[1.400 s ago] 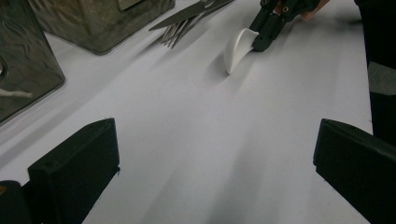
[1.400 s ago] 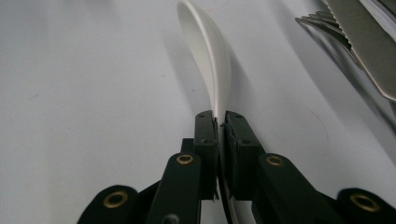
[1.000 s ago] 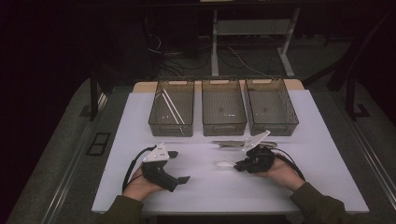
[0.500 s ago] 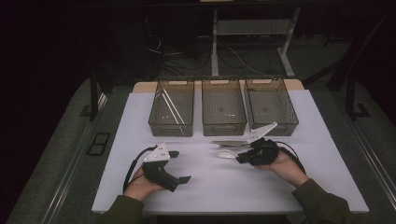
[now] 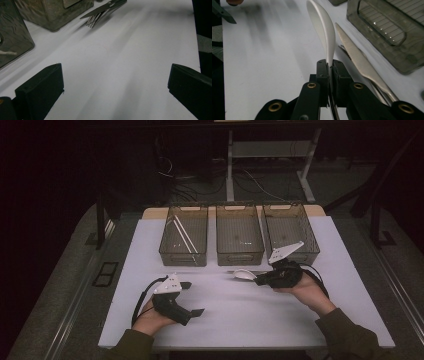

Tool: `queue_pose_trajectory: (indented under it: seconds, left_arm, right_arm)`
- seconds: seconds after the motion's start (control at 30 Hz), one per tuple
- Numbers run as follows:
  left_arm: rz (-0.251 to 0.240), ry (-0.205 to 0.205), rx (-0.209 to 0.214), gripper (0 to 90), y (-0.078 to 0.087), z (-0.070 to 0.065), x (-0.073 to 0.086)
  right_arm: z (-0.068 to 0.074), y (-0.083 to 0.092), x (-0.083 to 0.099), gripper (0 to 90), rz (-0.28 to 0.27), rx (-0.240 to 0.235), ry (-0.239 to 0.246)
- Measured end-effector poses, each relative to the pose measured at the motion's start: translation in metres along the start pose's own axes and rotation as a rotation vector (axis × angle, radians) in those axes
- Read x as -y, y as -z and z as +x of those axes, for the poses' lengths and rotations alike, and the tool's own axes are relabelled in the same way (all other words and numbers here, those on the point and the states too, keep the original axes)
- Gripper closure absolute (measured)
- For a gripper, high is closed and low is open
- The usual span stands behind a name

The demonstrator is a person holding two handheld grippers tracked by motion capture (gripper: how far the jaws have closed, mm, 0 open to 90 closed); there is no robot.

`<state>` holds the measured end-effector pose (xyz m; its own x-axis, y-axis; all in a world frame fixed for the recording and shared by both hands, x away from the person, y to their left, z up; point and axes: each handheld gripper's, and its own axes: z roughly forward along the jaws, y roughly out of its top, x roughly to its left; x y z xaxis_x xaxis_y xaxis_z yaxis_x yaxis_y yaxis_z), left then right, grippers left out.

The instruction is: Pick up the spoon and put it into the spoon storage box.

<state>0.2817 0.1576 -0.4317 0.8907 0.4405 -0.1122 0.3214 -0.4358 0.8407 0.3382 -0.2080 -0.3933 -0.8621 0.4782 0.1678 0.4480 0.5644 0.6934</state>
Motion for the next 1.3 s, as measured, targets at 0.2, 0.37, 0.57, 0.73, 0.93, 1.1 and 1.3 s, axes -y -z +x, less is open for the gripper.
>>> queue_pose_trajectory:
  seconds: [0.2, 0.37, 0.57, 0.73, 0.93, 1.1, 1.3]
  left_arm:
    - [-0.002, 0.003, 0.0, 0.0, 0.0, 0.0, 0.0]
    - [0.002, 0.002, 0.0, 0.0, 0.0, 0.001, 0.0]
    - [-0.001, 0.007, -0.001, 0.0, 0.0, 0.001, 0.0]
    - [0.002, 0.004, 0.001, 0.0, 0.0, 0.0, 0.0]
    - [-0.002, 0.01, 0.002, 0.0, 0.0, 0.002, 0.001]
    - [-0.005, 0.005, 0.001, 0.0, 0.0, 0.0, 0.0]
    - [-0.007, 0.006, 0.002, 0.0, 0.0, 0.0, 0.0]
  right_arm:
    - [-0.003, 0.007, -0.006, 84.2, -0.022, 0.007, -0.003]
    - [-0.006, 0.011, -0.011, 84.2, -0.036, 0.017, -0.012]
    - [-0.01, 0.013, -0.018, 84.2, -0.054, 0.032, -0.015]
    - [-0.013, 0.013, -0.027, 84.2, -0.067, 0.047, -0.021]
    - [-0.019, 0.013, -0.038, 84.2, -0.088, 0.06, -0.029]
    - [-0.024, 0.011, -0.046, 84.2, -0.098, 0.087, -0.026]
    - [-0.032, 0.007, -0.054, 84.2, -0.114, 0.106, -0.041]
